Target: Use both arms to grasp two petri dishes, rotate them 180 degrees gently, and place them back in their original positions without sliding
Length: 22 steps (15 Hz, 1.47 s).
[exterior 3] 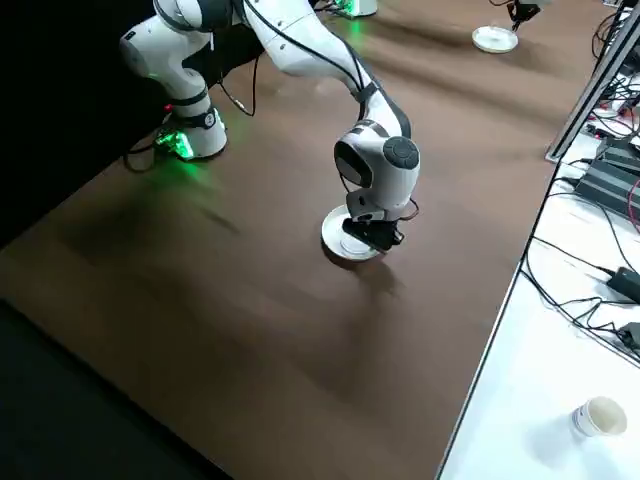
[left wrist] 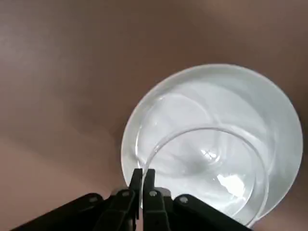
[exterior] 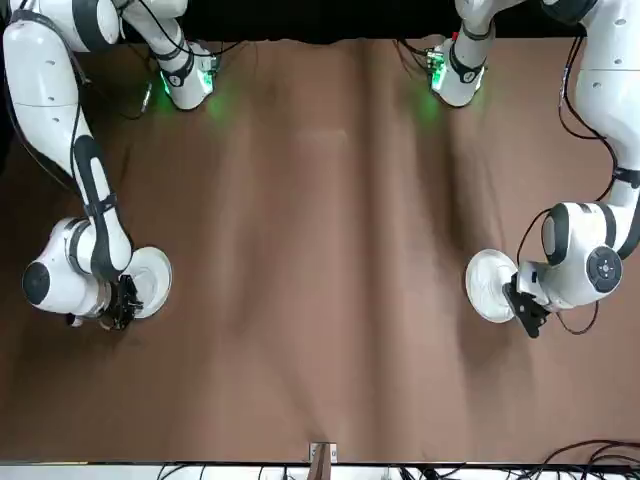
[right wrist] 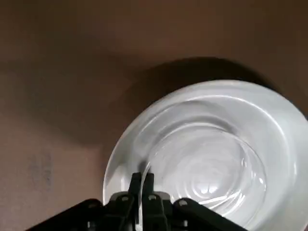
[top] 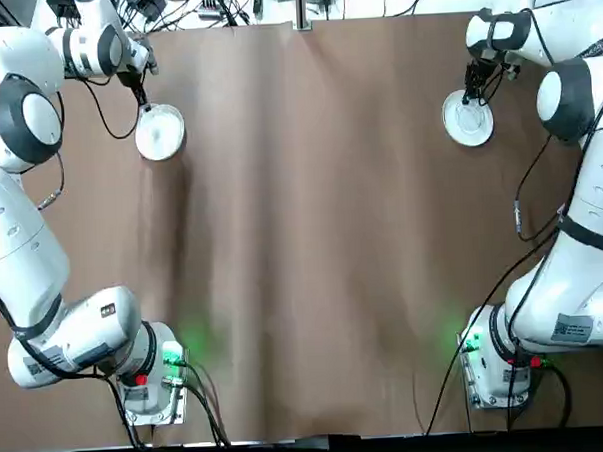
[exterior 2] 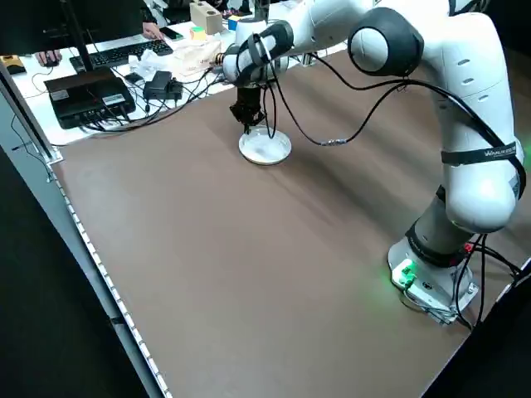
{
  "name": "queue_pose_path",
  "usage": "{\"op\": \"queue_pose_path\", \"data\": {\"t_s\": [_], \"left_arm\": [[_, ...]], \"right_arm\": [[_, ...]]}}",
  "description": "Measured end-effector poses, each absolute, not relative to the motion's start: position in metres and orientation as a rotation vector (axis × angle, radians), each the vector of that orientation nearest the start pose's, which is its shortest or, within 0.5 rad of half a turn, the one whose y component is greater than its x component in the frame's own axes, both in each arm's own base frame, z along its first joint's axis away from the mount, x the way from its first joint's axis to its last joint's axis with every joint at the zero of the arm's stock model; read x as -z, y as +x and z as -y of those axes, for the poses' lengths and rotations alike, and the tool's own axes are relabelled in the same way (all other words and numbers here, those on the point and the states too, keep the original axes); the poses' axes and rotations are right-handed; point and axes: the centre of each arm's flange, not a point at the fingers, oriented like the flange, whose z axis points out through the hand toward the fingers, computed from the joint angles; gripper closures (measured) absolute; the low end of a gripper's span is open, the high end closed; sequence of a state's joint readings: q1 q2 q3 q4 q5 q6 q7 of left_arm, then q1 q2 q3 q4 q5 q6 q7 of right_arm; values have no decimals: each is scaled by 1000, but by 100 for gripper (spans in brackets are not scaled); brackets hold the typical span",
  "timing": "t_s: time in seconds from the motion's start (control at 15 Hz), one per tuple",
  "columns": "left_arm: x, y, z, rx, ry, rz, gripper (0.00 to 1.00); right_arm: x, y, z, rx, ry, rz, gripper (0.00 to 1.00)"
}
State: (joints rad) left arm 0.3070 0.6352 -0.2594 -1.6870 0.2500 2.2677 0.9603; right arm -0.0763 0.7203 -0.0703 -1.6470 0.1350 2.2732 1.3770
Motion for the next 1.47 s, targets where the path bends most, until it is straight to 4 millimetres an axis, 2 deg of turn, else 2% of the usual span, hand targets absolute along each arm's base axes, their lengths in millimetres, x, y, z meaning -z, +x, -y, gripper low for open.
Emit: {"op": "queue_pose_path", "data": {"t_s": [0.33, 0.67, 0.8, 1.0, 1.2, 1.47], "left_arm": [[-260, 673, -43, -65, -2965, -931, 96], [-256, 670, -27, -73, -3093, -194, 96], [-253, 668, -21, -91, -3101, 33, 96], [-248, 663, -19, -141, -3084, 500, 96], [-242, 662, -19, -162, -2994, 920, 96], [-234, 660, -18, -120, -2815, 1387, 96]], "right_arm": [[-190, 673, 88, -153, -2240, -2199, 96], [-212, 682, 85, -199, -2272, -2177, 96], [-225, 688, 85, -212, -2277, -2172, 96], [-237, 695, 84, -200, -2275, -2162, 96], [-241, 697, 84, -190, -2273, -2157, 96], [-248, 694, 83, -249, -2360, -2078, 96]]}}
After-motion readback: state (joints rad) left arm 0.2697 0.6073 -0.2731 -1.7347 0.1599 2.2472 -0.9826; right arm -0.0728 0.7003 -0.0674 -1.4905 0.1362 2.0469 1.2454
